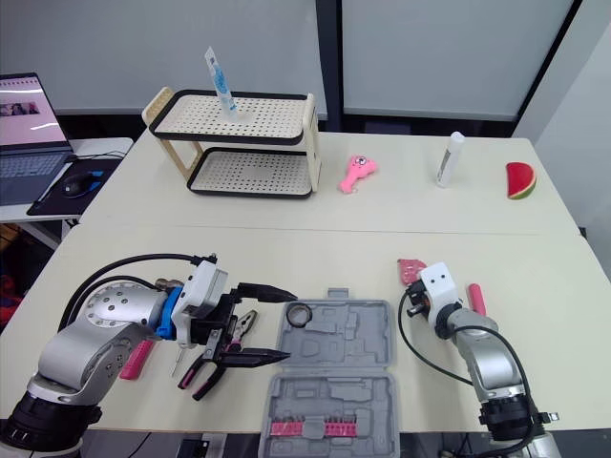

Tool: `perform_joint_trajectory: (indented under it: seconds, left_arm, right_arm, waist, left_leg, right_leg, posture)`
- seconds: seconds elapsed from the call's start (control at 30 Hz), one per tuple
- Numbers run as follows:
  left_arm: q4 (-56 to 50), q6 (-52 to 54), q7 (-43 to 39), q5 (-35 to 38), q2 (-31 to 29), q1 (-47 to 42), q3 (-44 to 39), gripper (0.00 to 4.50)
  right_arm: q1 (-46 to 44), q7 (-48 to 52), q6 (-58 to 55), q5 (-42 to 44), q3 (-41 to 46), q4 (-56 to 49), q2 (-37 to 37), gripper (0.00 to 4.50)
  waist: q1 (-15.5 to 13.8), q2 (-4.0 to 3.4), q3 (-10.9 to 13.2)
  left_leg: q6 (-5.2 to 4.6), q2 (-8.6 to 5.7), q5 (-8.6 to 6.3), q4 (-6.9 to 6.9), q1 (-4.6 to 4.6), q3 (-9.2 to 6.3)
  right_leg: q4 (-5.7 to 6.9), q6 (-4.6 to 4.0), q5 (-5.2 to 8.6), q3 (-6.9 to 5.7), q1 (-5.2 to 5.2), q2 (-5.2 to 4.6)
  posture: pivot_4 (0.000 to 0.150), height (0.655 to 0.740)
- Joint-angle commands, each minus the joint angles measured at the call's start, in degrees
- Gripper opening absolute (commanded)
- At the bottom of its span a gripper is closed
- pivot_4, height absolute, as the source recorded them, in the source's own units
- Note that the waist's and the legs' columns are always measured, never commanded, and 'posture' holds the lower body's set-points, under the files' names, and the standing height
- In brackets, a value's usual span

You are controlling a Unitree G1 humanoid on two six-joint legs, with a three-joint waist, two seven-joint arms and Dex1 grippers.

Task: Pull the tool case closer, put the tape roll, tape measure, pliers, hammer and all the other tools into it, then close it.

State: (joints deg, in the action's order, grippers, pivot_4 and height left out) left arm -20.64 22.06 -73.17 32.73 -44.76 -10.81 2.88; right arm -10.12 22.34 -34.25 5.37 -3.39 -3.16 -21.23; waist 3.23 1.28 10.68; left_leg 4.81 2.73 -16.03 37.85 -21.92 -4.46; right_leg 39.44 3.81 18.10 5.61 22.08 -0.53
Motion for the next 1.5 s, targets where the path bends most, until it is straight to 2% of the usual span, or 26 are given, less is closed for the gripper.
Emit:
perform_joint_trajectory:
  seconds: [0.03,0.1,0.3,0.53,0.8,1.1,1.5]
  left_arm:
    - [-2.91,0.69,0.78,0.77,0.28,-0.77,0.44,4.5]
    - [-3.35,1.08,0.91,0.91,0.18,-0.77,0.64,4.5]
    - [-3.37,0.98,-0.2,0.1,-0.42,-1.57,1.73,4.5]
    - [-3.51,-0.54,-1.99,-2.14,-1.64,-1.71,3.27,4.5]
    - [-3.74,-1.43,-5.16,-3.33,-2.45,-1.59,5.94,4.5]
    - [-0.66,-5.71,-8.83,-5.55,-1.57,0.47,9.38,4.5]
    - [3.65,-11.44,-10.05,-8.56,0.6,2.13,12.17,4.5]
  right_arm:
    - [-0.18,-0.56,-0.49,0.44,1.1,-1.03,0.45,0.26]
    - [0.14,-0.56,-1.16,0.86,1.33,-1.72,0.47,0.03]
    - [4.01,0.64,-3.41,2.14,3.72,-6.81,-1.65,0.03]
    - [15.8,2.53,-6.97,5.22,9.37,-17.22,-5.4,0.03]
    - [32.22,2.26,-11.43,8.1,12.79,-31.47,-5.31,0.03]
    - [46.67,1.64,-14.36,9.43,9.48,-42.77,-4.41,0.03]
    - [52.9,2.01,-16.38,10.28,7.37,-46.5,-7.05,0.03]
  waist:
    - [0.0,0.0,0.0]
    - [0.0,0.0,0.0]
    - [-0.26,0.0,0.0]
    - [-0.56,-0.02,-0.01]
    - [-0.69,-0.13,-0.08]
    - [-0.71,-0.19,-0.12]
    - [-0.87,-0.17,-0.16]
  left_leg:
    - [0.0,0.0,0.0,0.0,0.0,0.0]
    - [0.0,0.0,0.0,0.0,0.0,0.0]
    - [0.0,0.0,0.0,-0.01,-0.01,-0.02]
    - [0.0,-0.02,0.0,0.0,-0.02,-0.02]
    - [0.0,-0.01,0.01,0.05,0.05,-0.04]
    - [0.0,0.0,0.01,0.06,0.06,-0.02]
    - [0.0,0.0,0.01,0.05,0.04,-0.01]
  right_leg:
    - [0.0,0.0,0.0,0.0,0.0,0.0]
    - [0.0,0.0,0.0,-0.01,0.0,0.0]
    - [0.01,0.0,0.0,-0.03,0.0,0.0]
    - [0.07,0.0,0.0,-0.05,-0.01,-0.02]
    - [0.22,-0.02,0.01,-0.05,-0.04,0.02]
    - [0.21,-0.01,0.02,-0.01,-0.04,0.02]
    - [0.1,0.0,0.03,-0.01,-0.05,0.02]
  posture:
    - [0.15,0.735]
    - [0.15,0.735]
    - [0.15,0.735]
    - [0.15,0.735]
    - [0.15,0.735]
    - [0.15,0.735]
    - [0.15,0.735]
